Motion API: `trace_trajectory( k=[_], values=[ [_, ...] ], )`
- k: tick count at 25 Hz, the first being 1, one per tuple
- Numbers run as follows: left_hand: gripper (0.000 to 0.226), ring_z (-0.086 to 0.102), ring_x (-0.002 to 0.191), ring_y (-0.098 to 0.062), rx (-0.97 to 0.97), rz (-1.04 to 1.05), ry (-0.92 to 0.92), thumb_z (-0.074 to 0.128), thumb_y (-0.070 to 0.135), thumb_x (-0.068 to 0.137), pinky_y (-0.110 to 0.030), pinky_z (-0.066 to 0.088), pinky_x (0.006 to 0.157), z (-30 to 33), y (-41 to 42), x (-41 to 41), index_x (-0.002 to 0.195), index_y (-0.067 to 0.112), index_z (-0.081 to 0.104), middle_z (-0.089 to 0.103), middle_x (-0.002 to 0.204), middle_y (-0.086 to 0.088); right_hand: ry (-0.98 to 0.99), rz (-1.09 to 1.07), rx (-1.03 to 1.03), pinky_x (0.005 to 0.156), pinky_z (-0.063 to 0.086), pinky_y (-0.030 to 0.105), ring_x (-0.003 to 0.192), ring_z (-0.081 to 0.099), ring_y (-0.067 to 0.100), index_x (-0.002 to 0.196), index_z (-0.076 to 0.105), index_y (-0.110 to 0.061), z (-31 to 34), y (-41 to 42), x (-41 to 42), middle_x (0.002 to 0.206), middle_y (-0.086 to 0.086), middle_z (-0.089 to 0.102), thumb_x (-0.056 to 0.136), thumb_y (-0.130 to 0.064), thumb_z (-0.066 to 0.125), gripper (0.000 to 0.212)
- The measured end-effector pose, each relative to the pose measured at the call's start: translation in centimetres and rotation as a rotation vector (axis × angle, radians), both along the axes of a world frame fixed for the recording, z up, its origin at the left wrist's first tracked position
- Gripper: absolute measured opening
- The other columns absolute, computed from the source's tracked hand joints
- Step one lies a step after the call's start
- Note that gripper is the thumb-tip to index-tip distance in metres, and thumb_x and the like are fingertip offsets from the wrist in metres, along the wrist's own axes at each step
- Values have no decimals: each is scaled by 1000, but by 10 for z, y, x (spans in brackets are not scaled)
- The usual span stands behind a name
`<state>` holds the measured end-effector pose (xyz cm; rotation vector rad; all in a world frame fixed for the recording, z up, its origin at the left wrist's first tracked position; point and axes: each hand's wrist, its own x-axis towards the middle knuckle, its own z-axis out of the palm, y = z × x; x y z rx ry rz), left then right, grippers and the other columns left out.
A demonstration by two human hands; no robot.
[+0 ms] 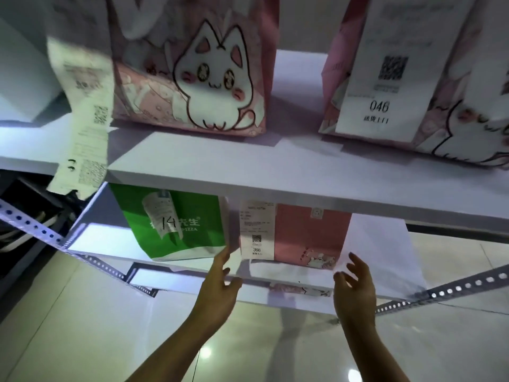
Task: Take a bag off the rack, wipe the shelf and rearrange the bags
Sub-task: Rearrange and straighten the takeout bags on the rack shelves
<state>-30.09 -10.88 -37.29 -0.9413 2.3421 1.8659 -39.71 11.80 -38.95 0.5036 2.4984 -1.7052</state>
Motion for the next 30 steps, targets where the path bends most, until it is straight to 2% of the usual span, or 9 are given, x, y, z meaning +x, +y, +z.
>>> trace_trajectory(
  k=[4,8,11,16,19,22,25,27,30],
  values=[
    [63,47,126,-6,-62,-46,-12,51,0,94,-19,36,94,40,12,37,141,41,38,45,144,15,-39,18,-36,91,53,40,105,61,22,135,54,-23,45,-4,30,126,3,61,97,-3,57,43],
    [51,47,125,-5,-119,-79,48,51,6,95,-23,41,99,83,21,52,137,35,47,50,139,16,-26,117,-37,93,54,43,100,68,25,107,64,-31,88,-15,52,114,-2,70,97,-5,57,29],
    [42,55,108,3,-105,-88,77,48,5,96,-10,42,86,125,24,68,124,34,57,59,127,19,16,197,-76,90,57,44,95,70,23,96,69,-29,131,-24,72,102,-1,74,95,-3,59,29],
    [31,55,109,6,-141,-110,226,49,4,98,-2,42,78,209,-2,63,115,25,63,63,114,21,133,341,-120,88,59,46,92,72,17,93,72,-28,205,-67,78,95,-5,75,97,-6,57,27],
    [27,54,106,5,-179,-62,312,50,7,99,-11,48,83,261,-30,51,116,25,61,59,111,23,246,391,-184,85,60,40,93,71,16,97,73,-26,253,-97,73,96,-7,74,97,-5,57,26],
    [27,54,115,-8,-231,33,361,50,13,100,-34,50,96,292,-59,39,121,28,56,57,126,14,300,363,-236,86,57,30,95,70,10,103,72,-23,295,-121,60,99,-10,74,98,-8,58,21],
    [29,53,116,-11,-286,136,438,52,17,99,-32,48,94,308,-88,24,125,29,49,54,133,8,365,313,-198,84,53,21,97,65,6,115,66,-21,329,-139,43,103,-14,69,100,-15,58,19],
    [36,50,119,-13,-333,198,469,53,24,99,-35,46,98,312,-108,12,133,27,45,49,137,6,356,310,-192,80,49,17,97,62,7,125,58,-24,347,-151,32,107,-20,62,101,-17,58,25],
    [52,48,129,-24,-360,237,423,50,27,100,-50,46,106,315,-135,-7,148,25,32,38,149,0,259,327,-169,96,39,22,116,49,7,148,43,-27,364,-166,18,134,-15,50,102,-24,58,49]
  ],
)
